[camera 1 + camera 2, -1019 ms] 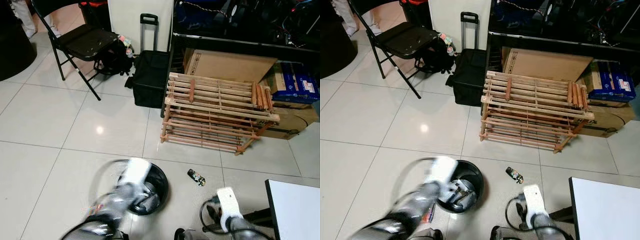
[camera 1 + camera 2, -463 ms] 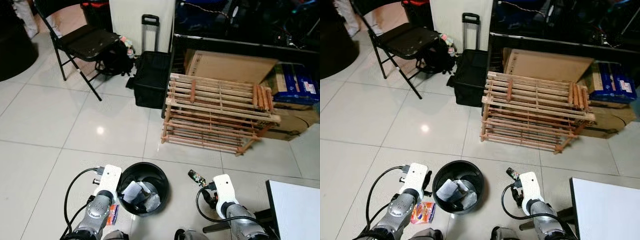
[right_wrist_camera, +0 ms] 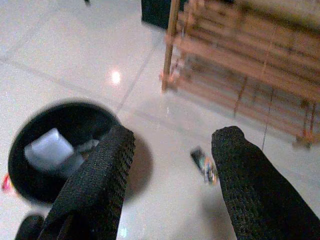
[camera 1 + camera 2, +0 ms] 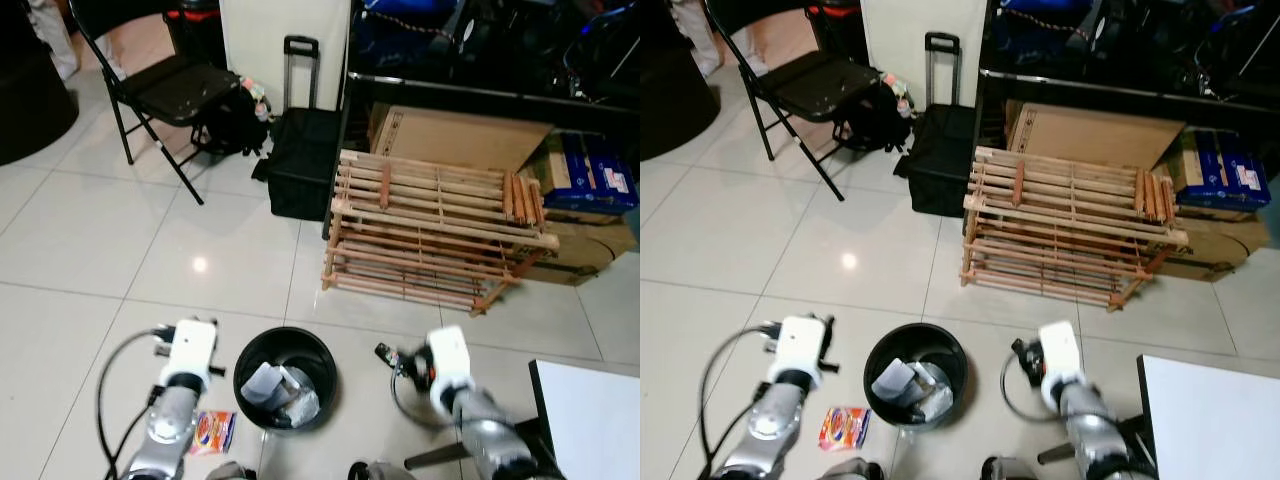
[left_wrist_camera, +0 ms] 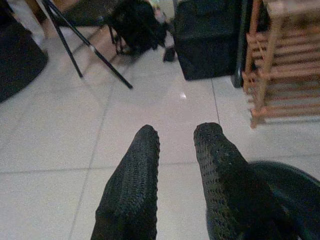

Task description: Picking trash to rubbish bin

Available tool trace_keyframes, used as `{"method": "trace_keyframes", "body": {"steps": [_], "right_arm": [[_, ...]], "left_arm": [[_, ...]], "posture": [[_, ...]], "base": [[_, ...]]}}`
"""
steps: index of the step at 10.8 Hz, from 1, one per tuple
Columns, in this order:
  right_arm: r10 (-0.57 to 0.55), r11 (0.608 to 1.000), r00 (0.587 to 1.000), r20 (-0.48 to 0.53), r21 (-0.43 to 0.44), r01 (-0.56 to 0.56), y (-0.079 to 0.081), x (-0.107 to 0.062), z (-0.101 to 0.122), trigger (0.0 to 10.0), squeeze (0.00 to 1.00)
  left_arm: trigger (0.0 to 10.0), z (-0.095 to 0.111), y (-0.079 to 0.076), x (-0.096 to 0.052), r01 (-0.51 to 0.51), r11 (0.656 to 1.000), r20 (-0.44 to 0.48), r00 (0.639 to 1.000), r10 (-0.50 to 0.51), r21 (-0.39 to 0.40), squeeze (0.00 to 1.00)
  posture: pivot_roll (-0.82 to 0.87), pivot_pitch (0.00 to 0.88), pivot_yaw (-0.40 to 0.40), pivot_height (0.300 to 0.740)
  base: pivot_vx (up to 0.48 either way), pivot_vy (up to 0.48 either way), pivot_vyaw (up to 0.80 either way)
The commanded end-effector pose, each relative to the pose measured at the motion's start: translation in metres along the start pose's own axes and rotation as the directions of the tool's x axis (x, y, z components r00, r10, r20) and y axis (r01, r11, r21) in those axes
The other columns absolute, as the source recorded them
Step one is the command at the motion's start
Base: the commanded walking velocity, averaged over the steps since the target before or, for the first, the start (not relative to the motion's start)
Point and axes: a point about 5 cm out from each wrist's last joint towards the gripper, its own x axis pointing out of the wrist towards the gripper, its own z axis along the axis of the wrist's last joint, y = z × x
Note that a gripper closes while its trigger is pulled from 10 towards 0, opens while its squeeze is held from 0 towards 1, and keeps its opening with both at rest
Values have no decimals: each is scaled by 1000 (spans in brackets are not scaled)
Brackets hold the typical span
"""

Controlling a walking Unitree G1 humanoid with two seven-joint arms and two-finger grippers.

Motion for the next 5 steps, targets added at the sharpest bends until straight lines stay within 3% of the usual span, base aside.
{"method": "trace_keyframes", "body": {"steps": [1,5], "right_arm": [[-9,1000,998,68,7,9,-6,0,11,10000,0],[12,1000,958,287,-4,-12,-5,6,54,10000,0]], "left_arm": [[10000,7,4,-1,-38,999,44,998,38,0,0],[10000,50,23,-3,-134,991,213,968,134,-16,0]], "posture": [[37,68,-66,740],[47,50,-62,740]], "base": [[0,0,0],[0,0,0]]}}
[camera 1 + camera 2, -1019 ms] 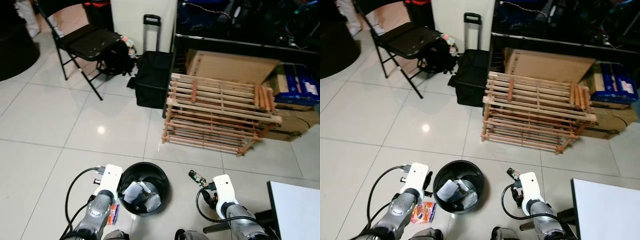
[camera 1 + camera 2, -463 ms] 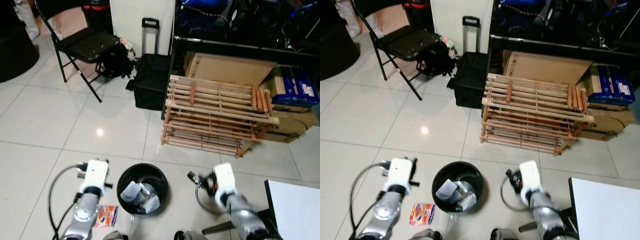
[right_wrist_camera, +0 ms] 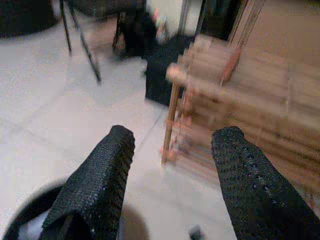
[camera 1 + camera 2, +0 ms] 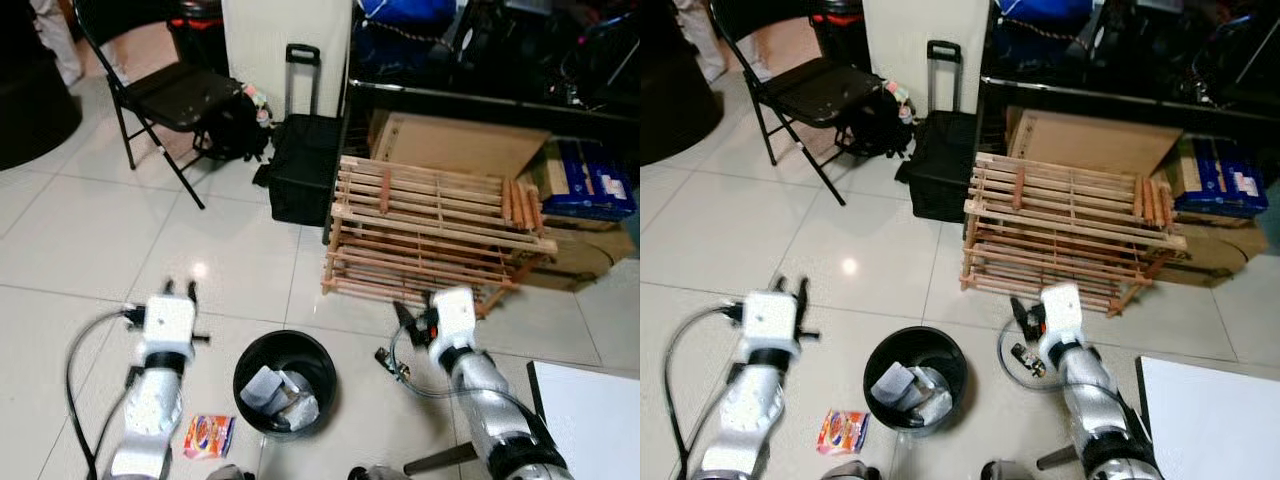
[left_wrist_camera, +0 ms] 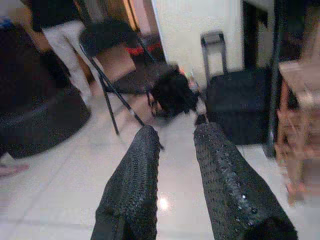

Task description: Picking trash to rubbish bin

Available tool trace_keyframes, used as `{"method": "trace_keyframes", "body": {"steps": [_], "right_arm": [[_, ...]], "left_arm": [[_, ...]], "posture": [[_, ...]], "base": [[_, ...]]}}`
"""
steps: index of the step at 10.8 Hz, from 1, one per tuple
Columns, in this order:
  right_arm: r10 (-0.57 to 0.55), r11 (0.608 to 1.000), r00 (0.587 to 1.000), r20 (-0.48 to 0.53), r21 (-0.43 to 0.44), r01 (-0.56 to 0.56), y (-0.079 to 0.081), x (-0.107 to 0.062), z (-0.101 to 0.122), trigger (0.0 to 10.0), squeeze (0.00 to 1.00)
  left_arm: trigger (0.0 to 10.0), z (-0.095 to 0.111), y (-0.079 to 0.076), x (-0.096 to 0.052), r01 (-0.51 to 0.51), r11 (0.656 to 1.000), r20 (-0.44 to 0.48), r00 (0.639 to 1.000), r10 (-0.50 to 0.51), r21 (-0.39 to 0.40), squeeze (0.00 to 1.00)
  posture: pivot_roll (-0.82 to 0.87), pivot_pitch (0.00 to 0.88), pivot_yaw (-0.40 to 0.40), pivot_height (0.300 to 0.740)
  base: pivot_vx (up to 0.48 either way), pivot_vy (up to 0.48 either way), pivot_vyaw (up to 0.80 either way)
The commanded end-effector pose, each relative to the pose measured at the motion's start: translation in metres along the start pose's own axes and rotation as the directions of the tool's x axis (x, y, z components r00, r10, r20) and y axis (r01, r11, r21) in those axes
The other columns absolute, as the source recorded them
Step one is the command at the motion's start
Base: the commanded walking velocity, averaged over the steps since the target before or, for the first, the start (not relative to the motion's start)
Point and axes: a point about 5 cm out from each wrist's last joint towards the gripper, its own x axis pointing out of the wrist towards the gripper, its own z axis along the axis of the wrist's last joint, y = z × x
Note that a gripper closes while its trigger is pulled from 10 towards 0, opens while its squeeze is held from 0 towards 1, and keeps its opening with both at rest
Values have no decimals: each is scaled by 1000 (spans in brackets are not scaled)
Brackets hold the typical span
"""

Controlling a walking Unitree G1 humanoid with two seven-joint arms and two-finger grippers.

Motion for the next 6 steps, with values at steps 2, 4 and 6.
{"method": "trace_keyframes", "body": {"steps": [2,4,6], "right_arm": [[-24,1000,976,215,12,22,-2,20,54,10000,0],[-45,999,922,384,29,37,5,32,104,10000,0],[-62,998,893,447,49,45,8,33,126,10000,0]], "left_arm": [[10000,40,4,22,-44,999,140,989,47,-20,0],[10000,77,5,36,-76,995,244,966,88,-61,0],[10000,95,-7,44,-36,996,282,958,58,-83,0]], "posture": [[55,19,-57,740],[56,0,-52,740],[62,0,-53,740]], "base": [[0,0,0],[0,0,0],[0,0,0]]}}
